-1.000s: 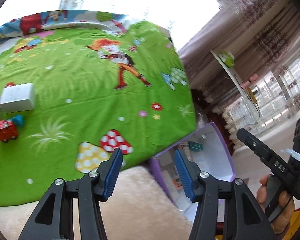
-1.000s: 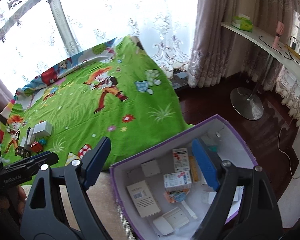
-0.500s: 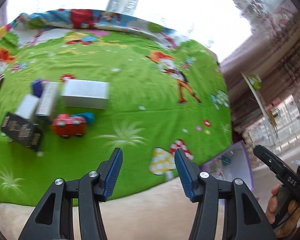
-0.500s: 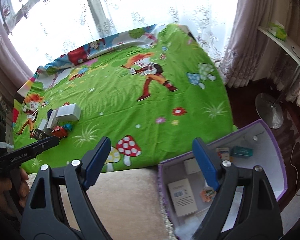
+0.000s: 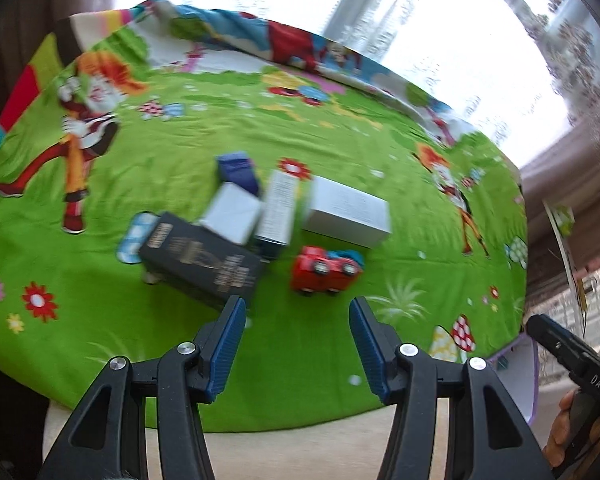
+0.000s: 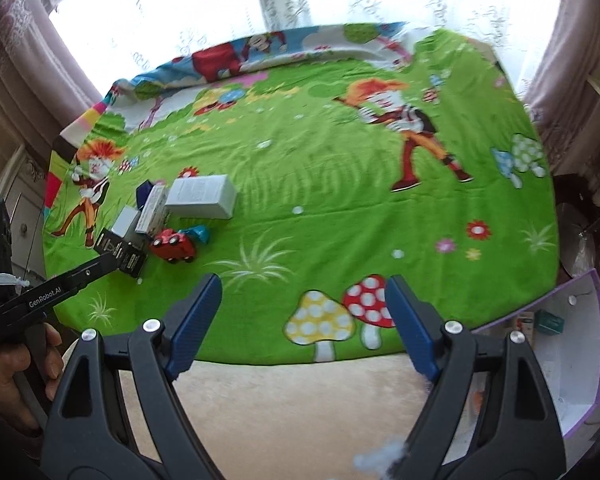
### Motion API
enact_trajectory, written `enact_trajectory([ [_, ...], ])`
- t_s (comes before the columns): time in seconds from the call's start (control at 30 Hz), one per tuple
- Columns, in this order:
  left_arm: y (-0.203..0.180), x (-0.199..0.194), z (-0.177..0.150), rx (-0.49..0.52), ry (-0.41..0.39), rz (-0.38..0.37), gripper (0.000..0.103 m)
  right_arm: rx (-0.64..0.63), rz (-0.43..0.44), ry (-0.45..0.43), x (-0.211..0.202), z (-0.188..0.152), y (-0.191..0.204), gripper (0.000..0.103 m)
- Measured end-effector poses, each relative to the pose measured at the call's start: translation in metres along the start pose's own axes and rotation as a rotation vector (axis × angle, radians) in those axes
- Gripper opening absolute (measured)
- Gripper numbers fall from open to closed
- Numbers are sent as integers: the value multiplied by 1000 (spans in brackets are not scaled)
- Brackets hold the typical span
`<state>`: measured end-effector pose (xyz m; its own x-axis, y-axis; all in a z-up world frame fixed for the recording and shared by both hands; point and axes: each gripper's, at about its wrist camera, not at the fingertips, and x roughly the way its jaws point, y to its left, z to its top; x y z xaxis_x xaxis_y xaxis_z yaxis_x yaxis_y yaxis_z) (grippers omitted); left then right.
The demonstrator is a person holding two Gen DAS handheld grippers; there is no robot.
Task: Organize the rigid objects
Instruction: 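Move both grippers back to the remaining items on the bed, then approach the black DORMI box with the left gripper while the right gripper approaches the red toy car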
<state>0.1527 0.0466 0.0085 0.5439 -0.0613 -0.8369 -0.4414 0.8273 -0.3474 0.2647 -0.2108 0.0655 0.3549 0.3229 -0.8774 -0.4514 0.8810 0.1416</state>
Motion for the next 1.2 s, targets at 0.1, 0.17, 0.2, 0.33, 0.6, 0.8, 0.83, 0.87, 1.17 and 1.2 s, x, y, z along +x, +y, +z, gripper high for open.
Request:
enact_trajectory([
  [0.1, 14, -2, 2, -25, -17, 14, 55, -14, 25, 50, 23, 5, 23, 86],
  [0.17, 20, -4, 3, -34, -33, 24, 55, -17, 38, 76, 38, 9, 36, 86],
  [0.2, 24, -6, 4, -37, -42, 28, 55, -19, 41, 88, 45, 11, 41, 86],
  [0.33, 33, -11, 6, -38, -76, 44, 55, -25, 51, 126, 70, 22, 64, 86],
  [0.6, 56, -13, 9, -86, -98, 44, 55, -31, 47, 185, 108, 36, 95, 86],
  [0.8, 66, -18, 11, -108, -123, 39, 55, -34, 32, 218, 127, 38, 105, 86],
  [0.83, 67, -18, 11, -112, -125, 38, 55, -32, 31, 222, 129, 38, 106, 86],
  [0.87, 69, -18, 11, -116, -125, 35, 55, -29, 32, 225, 130, 38, 106, 86],
  [1.17, 71, -18, 11, -126, -124, 24, 55, -38, 18, 241, 141, 36, 109, 86],
  [1.2, 71, -17, 11, -129, -123, 25, 55, -42, 17, 241, 142, 36, 110, 86],
])
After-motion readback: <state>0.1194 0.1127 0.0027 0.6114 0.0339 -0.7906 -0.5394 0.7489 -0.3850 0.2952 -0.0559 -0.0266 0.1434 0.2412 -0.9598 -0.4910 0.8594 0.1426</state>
